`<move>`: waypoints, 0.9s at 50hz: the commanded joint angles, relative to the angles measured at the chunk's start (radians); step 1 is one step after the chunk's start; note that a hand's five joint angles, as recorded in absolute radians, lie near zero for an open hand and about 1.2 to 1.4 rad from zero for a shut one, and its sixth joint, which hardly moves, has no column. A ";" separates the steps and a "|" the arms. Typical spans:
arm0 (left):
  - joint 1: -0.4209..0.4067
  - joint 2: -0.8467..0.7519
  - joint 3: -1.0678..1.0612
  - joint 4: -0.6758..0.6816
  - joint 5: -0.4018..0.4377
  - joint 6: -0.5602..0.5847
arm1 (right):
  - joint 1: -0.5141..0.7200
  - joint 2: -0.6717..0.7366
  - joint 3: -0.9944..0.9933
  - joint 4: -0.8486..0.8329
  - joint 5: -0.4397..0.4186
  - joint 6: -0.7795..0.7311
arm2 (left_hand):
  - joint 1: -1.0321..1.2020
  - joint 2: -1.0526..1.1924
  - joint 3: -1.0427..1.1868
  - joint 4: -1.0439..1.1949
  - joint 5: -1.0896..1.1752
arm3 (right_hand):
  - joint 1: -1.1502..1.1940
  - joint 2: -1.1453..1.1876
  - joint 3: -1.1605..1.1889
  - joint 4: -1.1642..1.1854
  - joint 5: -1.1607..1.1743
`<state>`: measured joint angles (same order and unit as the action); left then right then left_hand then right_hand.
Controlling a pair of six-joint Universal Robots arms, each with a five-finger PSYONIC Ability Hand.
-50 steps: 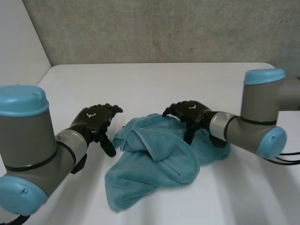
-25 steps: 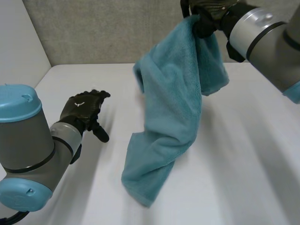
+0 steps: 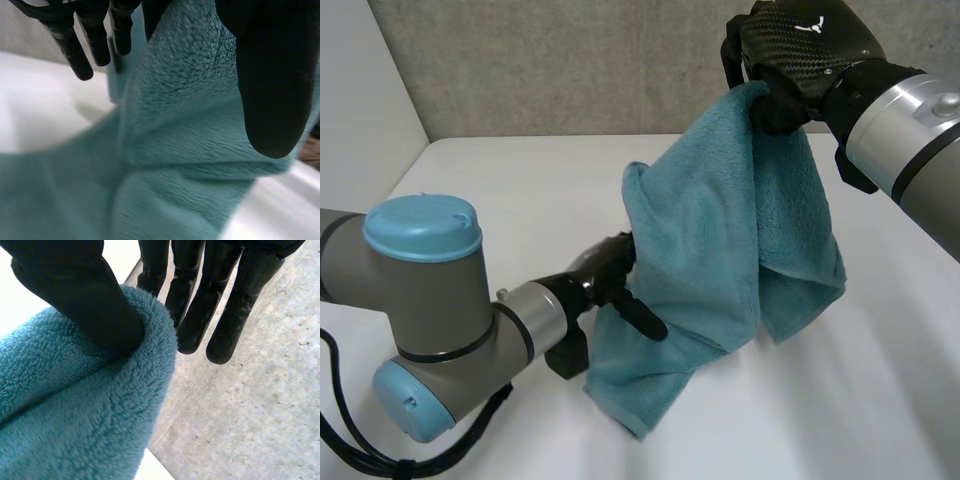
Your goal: Fold the laundry
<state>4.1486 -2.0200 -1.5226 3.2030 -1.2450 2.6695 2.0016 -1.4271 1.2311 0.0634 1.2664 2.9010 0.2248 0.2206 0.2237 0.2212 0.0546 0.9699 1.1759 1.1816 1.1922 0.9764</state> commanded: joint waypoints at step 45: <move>0.045 0.037 0.145 0.014 -0.312 0.443 | -0.267 -0.004 0.504 0.043 -0.180 -0.422 | 1.171 1.176 1.173 1.175 1.167 | -0.592 -0.798 -0.804 -0.814 -0.773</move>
<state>4.2118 -1.9716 -1.3063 3.2923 -1.5531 3.0466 1.7931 -1.4187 1.7571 -0.1484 1.1022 2.7248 1.1512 1.1970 1.1901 1.1909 0.9578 0.7967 0.9340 0.9446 0.9471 0.7740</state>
